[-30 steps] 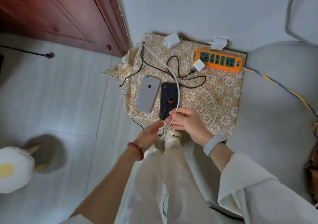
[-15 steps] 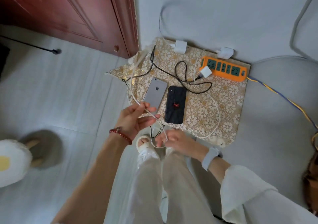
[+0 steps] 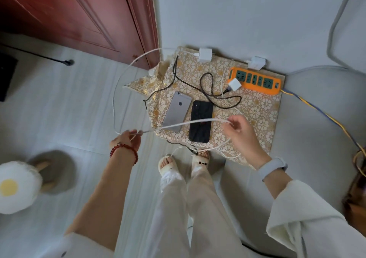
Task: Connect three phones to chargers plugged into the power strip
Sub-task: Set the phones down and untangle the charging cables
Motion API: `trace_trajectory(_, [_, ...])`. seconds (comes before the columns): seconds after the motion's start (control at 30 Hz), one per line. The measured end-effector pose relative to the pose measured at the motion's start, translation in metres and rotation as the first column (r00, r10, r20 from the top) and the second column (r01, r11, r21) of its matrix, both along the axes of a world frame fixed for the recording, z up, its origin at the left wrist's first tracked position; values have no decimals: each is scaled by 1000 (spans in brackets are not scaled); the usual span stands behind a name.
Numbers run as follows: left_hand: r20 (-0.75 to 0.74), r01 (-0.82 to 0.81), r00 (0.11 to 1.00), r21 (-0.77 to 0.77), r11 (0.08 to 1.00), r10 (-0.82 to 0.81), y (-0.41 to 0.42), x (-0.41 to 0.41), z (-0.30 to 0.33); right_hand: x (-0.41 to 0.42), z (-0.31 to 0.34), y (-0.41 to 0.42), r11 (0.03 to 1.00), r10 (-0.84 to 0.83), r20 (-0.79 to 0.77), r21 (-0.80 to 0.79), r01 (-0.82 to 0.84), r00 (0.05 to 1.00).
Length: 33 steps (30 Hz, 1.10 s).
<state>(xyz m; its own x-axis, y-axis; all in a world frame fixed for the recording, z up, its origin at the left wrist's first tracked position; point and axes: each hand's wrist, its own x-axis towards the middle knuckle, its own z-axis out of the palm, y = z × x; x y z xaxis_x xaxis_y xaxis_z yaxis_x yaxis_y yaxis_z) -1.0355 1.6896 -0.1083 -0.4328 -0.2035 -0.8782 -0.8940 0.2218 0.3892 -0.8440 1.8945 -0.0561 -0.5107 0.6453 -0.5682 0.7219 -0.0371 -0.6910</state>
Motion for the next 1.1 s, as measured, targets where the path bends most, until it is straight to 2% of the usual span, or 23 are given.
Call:
trace_trajectory(0.07, [78,322,947,-245,914,-312,-4,3,-1,-5,11,-1,995,70,-70,-62,-74,995])
trace_trajectory(0.1, [38,417,904,-305,856,-427,-6,5,3,-7,16,-4,987,130,-83,-89,-137,988])
trace_trajectory(0.13, [-125,491,826,-320,811,-549,-5,10,7,-9,19,-7,971,197,-85,-121,-206,977])
trace_trajectory(0.17, [-332,613,647,-309,727,-686,0,18,16,-12,22,-12,949,269,-78,-146,-278,960])
trace_trajectory(0.2, [-507,734,435,-279,619,-744,6,28,23,-16,23,-18,924,343,-68,-158,-349,937])
trace_trajectory(0.23, [-614,826,286,-232,514,-736,12,38,30,-19,22,-23,899,408,-56,-148,-412,911])
trace_trajectory(0.3, [-655,924,117,-203,323,-747,22,51,42,-24,20,-30,868,488,-30,-91,-489,872])
trace_trajectory(0.33, [-650,933,75,-221,283,-756,24,54,45,-25,19,-32,867,495,-19,-64,-495,869])
trace_trajectory(0.37, [-642,927,102,-215,306,-760,25,54,46,-24,19,-32,875,480,-17,-56,-480,877])
trace_trajectory(0.4, [-638,911,214,-142,386,-740,25,53,48,-23,19,-31,884,463,-21,-58,-463,886])
trace_trajectory(0.47, [-525,830,528,152,537,-667,26,50,53,-21,21,-35,874,483,-11,-56,-483,875])
trace_trajectory(0.5, [-433,772,631,263,579,-644,27,50,54,-21,22,-39,857,513,-5,-54,-513,858])
trace_trajectory(0.53, [-379,739,673,299,604,-635,29,52,52,-22,22,-44,843,535,-7,-57,-535,845])
trace_trajectory(0.6, [-358,676,730,252,692,-583,32,54,50,-25,22,-52,843,533,-29,-64,-533,846])
trace_trajectory(0.67, [-388,549,807,212,808,-446,29,49,50,-27,22,-53,866,490,-58,-77,-493,870])
trace_trajectory(0.73, [-365,358,891,201,912,-270,22,38,49,-23,21,-46,858,499,-33,-120,-499,866])
trace_trajectory(0.8, [-315,141,945,147,979,-89,10,24,45,-11,17,-36,791,602,62,-182,-584,796])
trace_trajectory(0.9, [-237,-133,961,53,990,142,-15,6,37,17,9,-18,693,720,224,-284,-662,657])
trace_trajectory(0.97, [-254,-173,954,-28,985,160,-31,3,32,32,6,-9,694,719,305,-301,-654,624])
trace_trajectory(1.03, [-243,-174,959,-109,979,143,-43,3,26,37,5,-3,745,657,360,-180,-642,662])
trace_trajectory(1.1, [-156,-92,986,-188,978,63,-52,5,18,33,8,-1,815,554,311,-14,-579,772])
